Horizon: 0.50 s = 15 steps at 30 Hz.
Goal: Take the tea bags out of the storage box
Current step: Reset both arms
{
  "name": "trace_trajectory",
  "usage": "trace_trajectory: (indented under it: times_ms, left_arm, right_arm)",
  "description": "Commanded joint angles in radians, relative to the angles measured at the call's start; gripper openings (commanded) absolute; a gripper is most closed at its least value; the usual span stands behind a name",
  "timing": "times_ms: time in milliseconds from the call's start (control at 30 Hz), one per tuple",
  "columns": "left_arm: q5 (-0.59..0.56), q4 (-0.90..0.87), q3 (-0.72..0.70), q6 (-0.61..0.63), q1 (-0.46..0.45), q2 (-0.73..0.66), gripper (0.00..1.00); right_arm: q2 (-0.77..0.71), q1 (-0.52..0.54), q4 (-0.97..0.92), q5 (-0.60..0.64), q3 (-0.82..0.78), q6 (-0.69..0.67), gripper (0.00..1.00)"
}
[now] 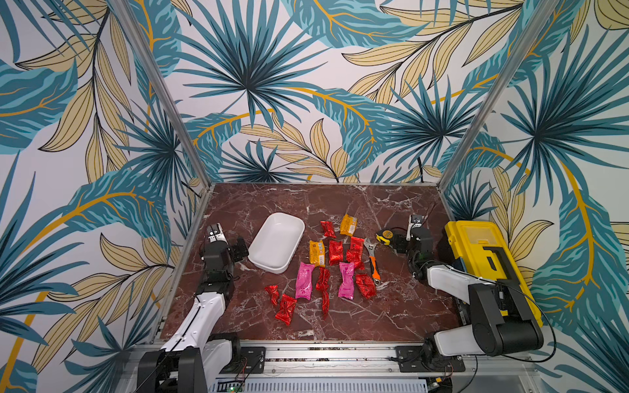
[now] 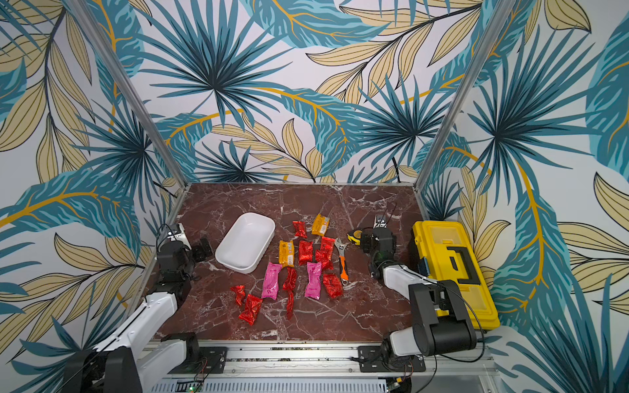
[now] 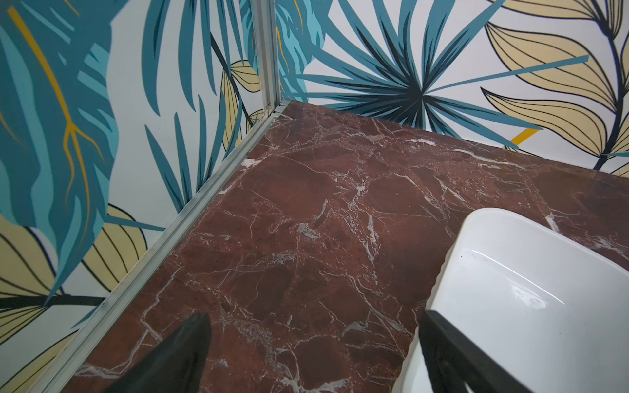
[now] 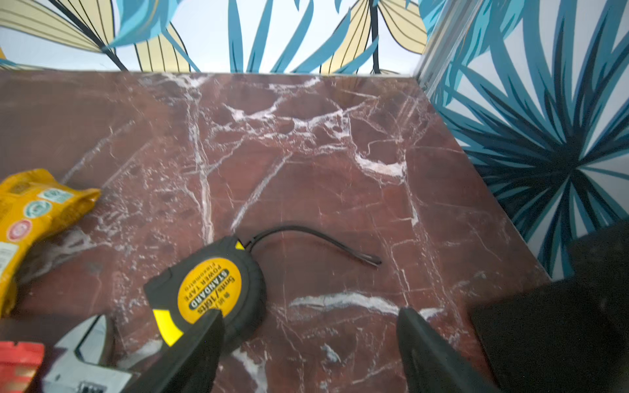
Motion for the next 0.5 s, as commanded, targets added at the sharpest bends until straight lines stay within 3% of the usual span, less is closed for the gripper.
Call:
trace_trajectory:
  times_ms: [0, 167, 233, 467]
  left_arm:
    - [0.049, 0.139, -0.054, 0.02, 0.011, 0.027, 1.0]
    - [0.104, 0.315, -0.095, 0.03, 0.01, 0.121, 1.0]
    - [0.153, 0.385, -0.103, 0.045, 0.011, 0.159, 1.0]
    - [0.197, 0.675, -0.109, 0.082, 0.009, 0.342, 1.0]
  right_arm:
    - [0.036, -0.004, 0.224, -0.042, -0.081, -0.018, 0.84]
    - [0.082, -0.015, 0.418, -0.083, -0.16, -0.021, 0.86]
    - [0.051, -0.023, 0.32, -0.088, -0.137, 0.002, 0.86]
    - [0.06, -0.039, 0.329, -0.1, -0.135, 0.015, 0.89]
